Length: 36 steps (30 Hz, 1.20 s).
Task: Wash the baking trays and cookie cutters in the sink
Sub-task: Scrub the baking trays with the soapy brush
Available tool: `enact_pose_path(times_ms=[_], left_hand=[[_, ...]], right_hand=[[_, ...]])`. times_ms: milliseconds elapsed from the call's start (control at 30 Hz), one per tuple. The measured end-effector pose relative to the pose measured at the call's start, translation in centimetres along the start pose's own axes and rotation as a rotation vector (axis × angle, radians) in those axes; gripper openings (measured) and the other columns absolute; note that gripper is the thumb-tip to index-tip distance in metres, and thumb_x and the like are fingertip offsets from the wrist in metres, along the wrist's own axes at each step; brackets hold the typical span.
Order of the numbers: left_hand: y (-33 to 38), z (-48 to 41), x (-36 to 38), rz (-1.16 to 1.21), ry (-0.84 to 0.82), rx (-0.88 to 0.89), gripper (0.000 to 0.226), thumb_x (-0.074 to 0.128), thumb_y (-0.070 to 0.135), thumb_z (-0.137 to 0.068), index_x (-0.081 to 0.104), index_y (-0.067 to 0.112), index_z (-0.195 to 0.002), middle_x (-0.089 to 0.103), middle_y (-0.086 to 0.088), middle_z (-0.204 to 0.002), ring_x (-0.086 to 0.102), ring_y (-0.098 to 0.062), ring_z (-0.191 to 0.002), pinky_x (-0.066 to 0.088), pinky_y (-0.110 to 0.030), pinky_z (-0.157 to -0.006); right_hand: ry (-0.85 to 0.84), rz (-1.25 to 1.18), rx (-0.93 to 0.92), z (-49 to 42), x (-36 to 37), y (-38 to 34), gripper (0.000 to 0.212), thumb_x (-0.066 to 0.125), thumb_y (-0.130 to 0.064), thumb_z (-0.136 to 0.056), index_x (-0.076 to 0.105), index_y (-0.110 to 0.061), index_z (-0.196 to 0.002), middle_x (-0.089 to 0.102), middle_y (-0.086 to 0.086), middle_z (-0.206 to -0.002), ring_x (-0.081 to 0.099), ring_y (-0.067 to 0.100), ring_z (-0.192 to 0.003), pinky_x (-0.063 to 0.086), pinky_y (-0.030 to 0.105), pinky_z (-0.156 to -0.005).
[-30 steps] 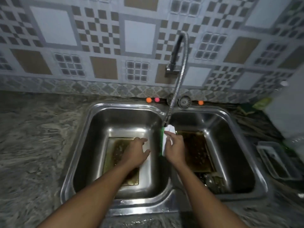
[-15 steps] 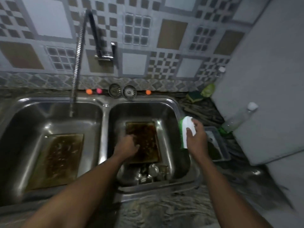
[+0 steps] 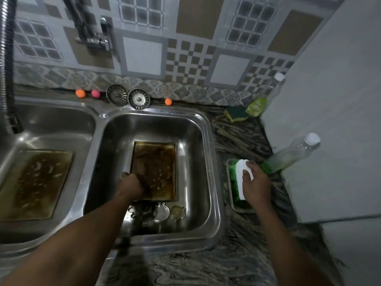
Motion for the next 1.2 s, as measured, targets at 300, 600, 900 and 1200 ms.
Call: enact_pose_path(times_ms=[300,600,900,1200], left_hand=[[-1.6,-1.2,-0.6,0.147,0.096,-0.121,0.031,0.059,0.006,-0.081,0.068,0.01,-0.11,0.057,-0.015,-0.114,0.063,-0.036,-0.102,0.053,-0.04,-0.088],[-0.7,1.2,-2.6,0.332,0.248,-0.122,0.037,0.056,0.003,-0.086,0.06,0.013,-0.122,0.047,-0.013,-0.126,0.062,-0.04,-0.098,0.049,-0.045,-0.085],[1.3,1.1,-5.2,0.488,0.26,0.082,0.051,0.066,0.006,-0.08,0.063,0.024,-0.127,0.068,-0.01,-0.117,0.066,-0.026,-0.105,0.052,-0.033,-0.096],[3.4,5.7,-9.8,0.325,0.42,0.309,0.075,0.059,-0.004,-0.083,0.04,0.036,-0.144,0.044,-0.001,-0.127,0.062,-0.021,-0.093,0.052,-0.03,-0.075]], right_hand=[[0.005,-0.003,0.047,0.6,1.1,1.5,0.033,0.054,-0.022,-0.098,0.062,-0.014,-0.13,0.058,0.008,-0.136,0.056,0.024,-0.123,0.041,0.025,-0.094],[-0.041,0.01,-0.001,0.7,1.0,0.1,0.035,0.053,-0.019,-0.099,0.059,-0.01,-0.132,0.059,0.009,-0.134,0.057,0.024,-0.121,0.039,0.021,-0.093],[0.12,-0.105,-0.052,2.3,-2.2,-2.4,0.034,0.056,-0.014,-0.097,0.061,-0.007,-0.13,0.059,0.016,-0.132,0.055,0.029,-0.12,0.039,0.026,-0.094],[0.231,-0.15,-0.213,2.6,-4.4,-7.0,0.034,0.056,-0.01,-0.096,0.061,-0.005,-0.129,0.06,0.018,-0.129,0.055,0.031,-0.119,0.037,0.023,-0.094]])
Point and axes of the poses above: each hand's wrist, its own z-axis away from the middle knuckle, its own x-axis out of the palm, y = z × x, the point moved 8 cm from there along -z, towards the middle knuckle
